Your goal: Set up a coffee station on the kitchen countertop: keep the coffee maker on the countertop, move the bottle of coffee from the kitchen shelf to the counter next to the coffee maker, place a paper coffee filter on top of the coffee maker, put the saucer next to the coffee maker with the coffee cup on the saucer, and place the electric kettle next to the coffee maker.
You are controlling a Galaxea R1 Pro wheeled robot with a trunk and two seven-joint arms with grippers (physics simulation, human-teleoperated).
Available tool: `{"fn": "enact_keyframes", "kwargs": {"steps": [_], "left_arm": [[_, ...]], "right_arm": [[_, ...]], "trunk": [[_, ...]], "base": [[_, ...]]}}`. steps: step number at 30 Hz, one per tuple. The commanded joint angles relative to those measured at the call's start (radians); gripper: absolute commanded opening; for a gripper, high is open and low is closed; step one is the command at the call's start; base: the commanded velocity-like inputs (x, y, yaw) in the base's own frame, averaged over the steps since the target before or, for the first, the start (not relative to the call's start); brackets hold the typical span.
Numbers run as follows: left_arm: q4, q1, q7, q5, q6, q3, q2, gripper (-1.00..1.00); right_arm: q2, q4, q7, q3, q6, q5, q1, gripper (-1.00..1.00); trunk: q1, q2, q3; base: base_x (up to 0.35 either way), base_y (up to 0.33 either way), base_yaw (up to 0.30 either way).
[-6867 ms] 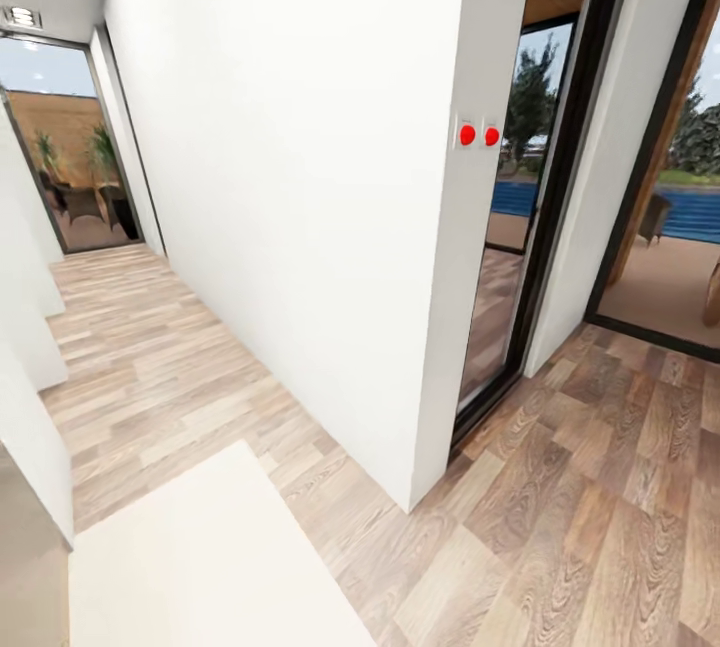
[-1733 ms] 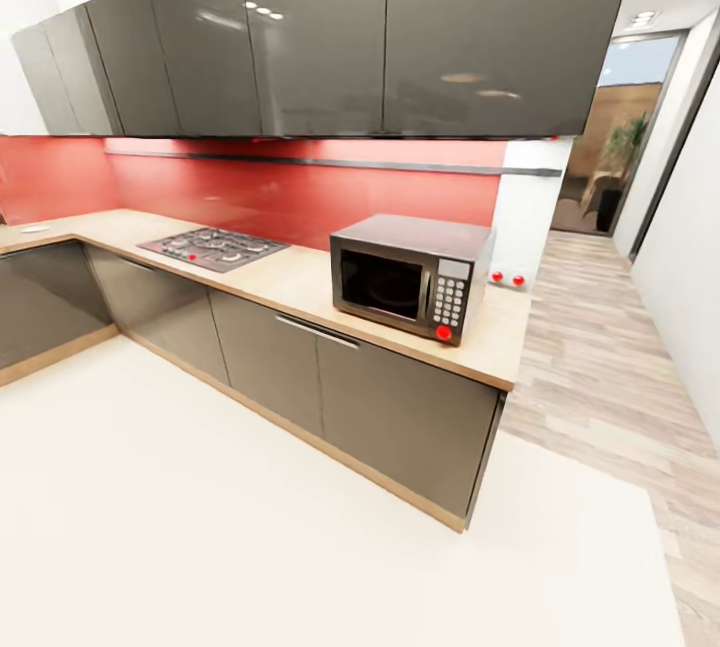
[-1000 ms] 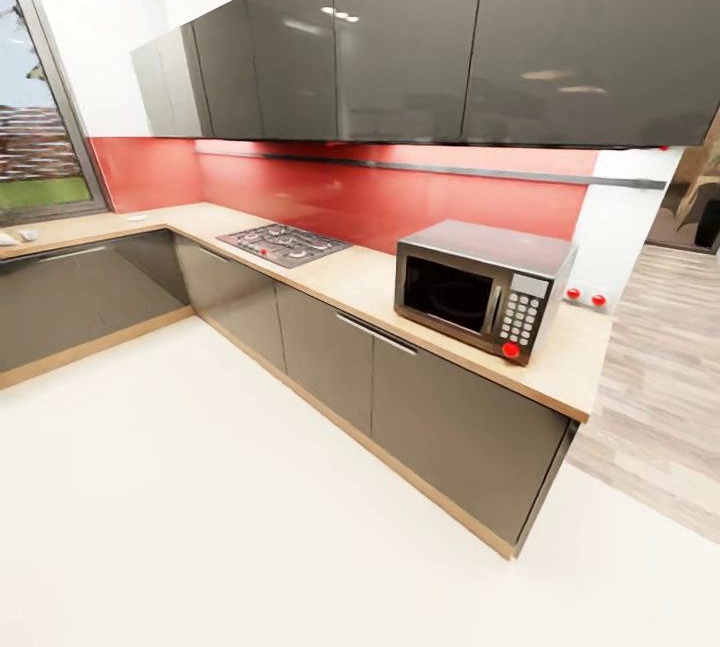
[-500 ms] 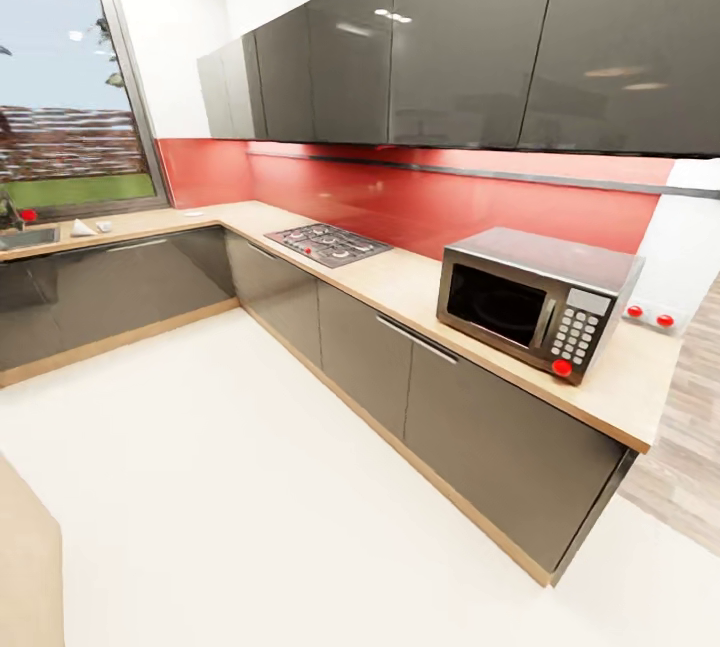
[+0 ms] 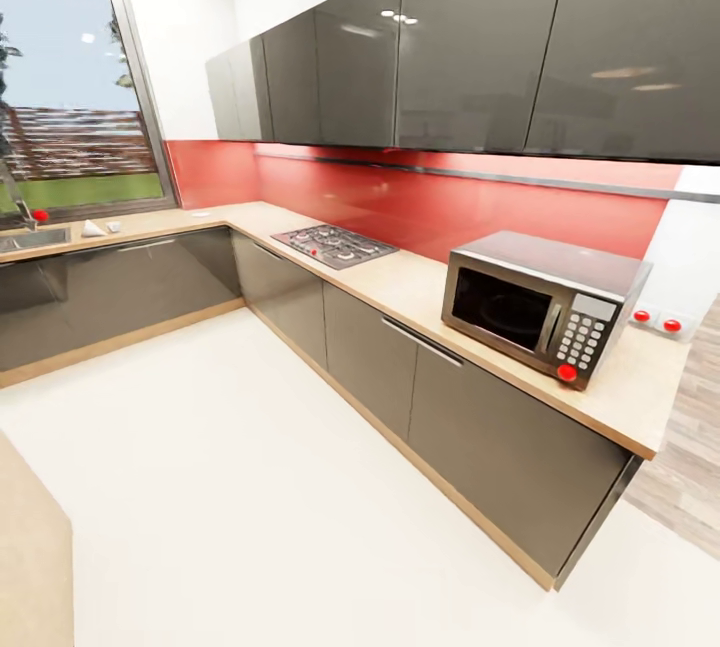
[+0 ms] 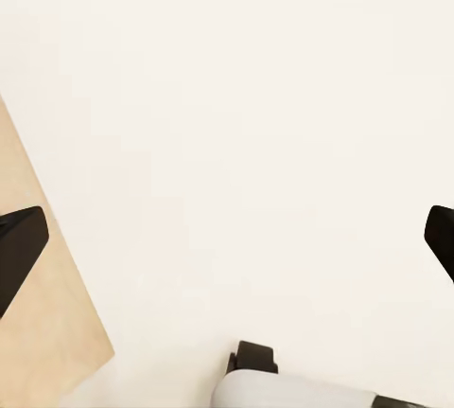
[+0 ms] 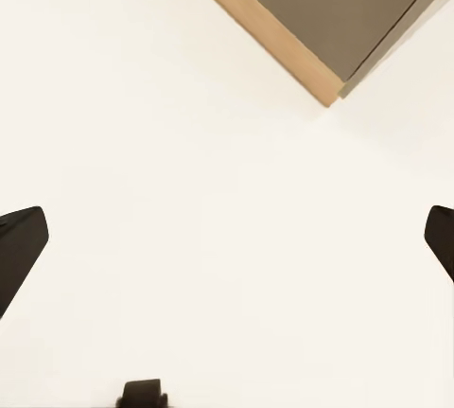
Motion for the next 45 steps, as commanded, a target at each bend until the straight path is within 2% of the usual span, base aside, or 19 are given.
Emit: {"fn": "enact_keyframes", "kwargs": {"steps": [1, 10, 31, 36, 45], "left_arm": [[0.001, -0.001, 0.0, 0.006, -0.003, 0.0, 0.0, 1.0], [0.001, -0.001, 0.0, 0.006, -0.004, 0.0, 0.0, 1.0], [0.001, -0.001, 0.0, 0.006, -0.003, 0.0, 0.0, 1.0], [0.001, -0.001, 0.0, 0.006, -0.004, 0.0, 0.0, 1.0], [0.001, -0.001, 0.0, 0.006, -0.003, 0.0, 0.0, 1.0]], "right_arm": [[0.0, 0.0, 0.0, -0.002, -0.002, 0.007, 0.0, 1.0], [0.005, -0.002, -0.002, -0.007, -0.003, 0.006, 0.0, 1.0], [0.007, -0.001, -0.003, -0.009, -0.002, 0.005, 0.0, 1.0], [0.007, -0.001, -0.003, -0.009, -0.002, 0.005, 0.0, 1.0], [0.007, -0.001, -0.003, -0.009, -0.002, 0.005, 0.0, 1.0]], "trunk": [[-0.004, 0.006, 0.002], [-0.038, 0.069, 0.03], [-0.119, 0.216, 0.096], [-0.119, 0.216, 0.096], [-0.119, 0.216, 0.096]], "base": [[0.0, 0.0, 0.0], [0.0, 0.0, 0.042], [0.0, 0.0, 0.273], [0.0, 0.0, 0.222], [0.0, 0.0, 0.027]]}}
